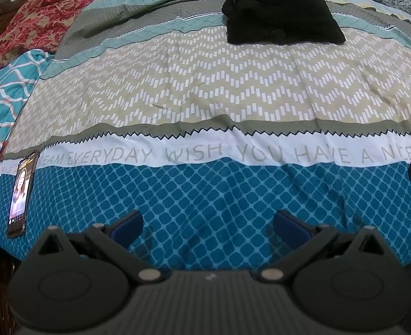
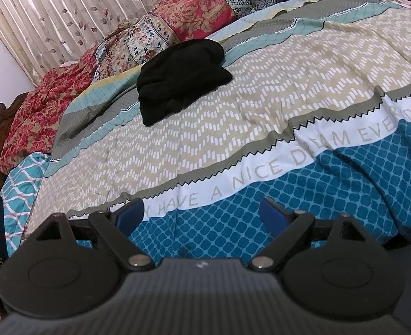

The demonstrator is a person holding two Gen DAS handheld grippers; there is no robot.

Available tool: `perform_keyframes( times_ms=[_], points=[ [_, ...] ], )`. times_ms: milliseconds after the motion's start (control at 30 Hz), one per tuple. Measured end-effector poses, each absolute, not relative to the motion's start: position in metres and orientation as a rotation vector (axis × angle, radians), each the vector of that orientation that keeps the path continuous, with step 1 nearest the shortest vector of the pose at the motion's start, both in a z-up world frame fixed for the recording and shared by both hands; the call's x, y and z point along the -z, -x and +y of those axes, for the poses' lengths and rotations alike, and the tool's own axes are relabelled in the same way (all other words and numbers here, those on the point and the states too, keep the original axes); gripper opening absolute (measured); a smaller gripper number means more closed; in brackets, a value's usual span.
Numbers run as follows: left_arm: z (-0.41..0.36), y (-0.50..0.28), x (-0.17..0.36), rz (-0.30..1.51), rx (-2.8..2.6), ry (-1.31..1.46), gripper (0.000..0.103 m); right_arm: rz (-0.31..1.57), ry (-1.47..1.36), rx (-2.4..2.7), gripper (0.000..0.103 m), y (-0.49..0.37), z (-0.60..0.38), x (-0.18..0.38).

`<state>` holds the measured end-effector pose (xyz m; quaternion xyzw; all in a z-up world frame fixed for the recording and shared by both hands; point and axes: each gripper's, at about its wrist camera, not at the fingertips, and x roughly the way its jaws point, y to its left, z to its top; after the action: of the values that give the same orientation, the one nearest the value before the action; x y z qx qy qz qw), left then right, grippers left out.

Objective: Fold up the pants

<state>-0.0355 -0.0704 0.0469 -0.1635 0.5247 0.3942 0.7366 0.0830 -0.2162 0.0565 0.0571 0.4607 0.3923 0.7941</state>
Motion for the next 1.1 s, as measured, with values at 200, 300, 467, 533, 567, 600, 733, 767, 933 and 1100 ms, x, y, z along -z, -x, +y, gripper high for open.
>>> perform_keyframes(
  times_ms=[200,300,467,533,567,600,733,767,933,1100],
  points=[
    [-0.07,0.036,-0.045,1.157,-0.865,0.364,0.103,0.997,-0.121,-0.846,0.091,-0.084,-0.216,-0.056],
    [-0.07,0.035,-0.044,1.159,-0.861,0.364,0.103,0.996,-0.121,-0.846,0.091,-0.084,-0.216,-0.055],
    [-0.07,0.033,-0.044,1.161,-0.851,0.367,0.103,0.998,-0.12,-0.846,0.091,-0.084,-0.216,-0.055],
    [-0.07,0.032,-0.044,1.16,-0.846,0.366,0.103,0.996,-0.12,-0.847,0.091,-0.083,-0.216,-0.055],
    [-0.07,0.032,-0.045,1.158,-0.843,0.365,0.103,0.993,-0.119,-0.847,0.091,-0.084,-0.216,-0.055],
    [-0.07,0.031,-0.045,1.157,-0.841,0.364,0.103,0.989,-0.118,-0.847,0.091,-0.084,-0.216,-0.055],
    [-0.068,0.025,-0.051,1.144,-0.826,0.368,0.103,0.975,-0.114,-0.851,0.091,-0.09,-0.216,-0.058],
    [-0.067,0.023,-0.054,1.138,-0.824,0.367,0.103,0.97,-0.113,-0.854,0.091,-0.092,-0.216,-0.059],
    [-0.062,0.011,-0.072,1.091,-0.813,0.362,0.103,0.926,-0.113,-0.877,0.091,-0.103,-0.214,-0.075],
    [-0.057,-0.002,-0.092,1.04,-0.8,0.352,0.103,0.86,-0.092,-0.923,0.091,-0.113,-0.21,-0.097]
  ],
)
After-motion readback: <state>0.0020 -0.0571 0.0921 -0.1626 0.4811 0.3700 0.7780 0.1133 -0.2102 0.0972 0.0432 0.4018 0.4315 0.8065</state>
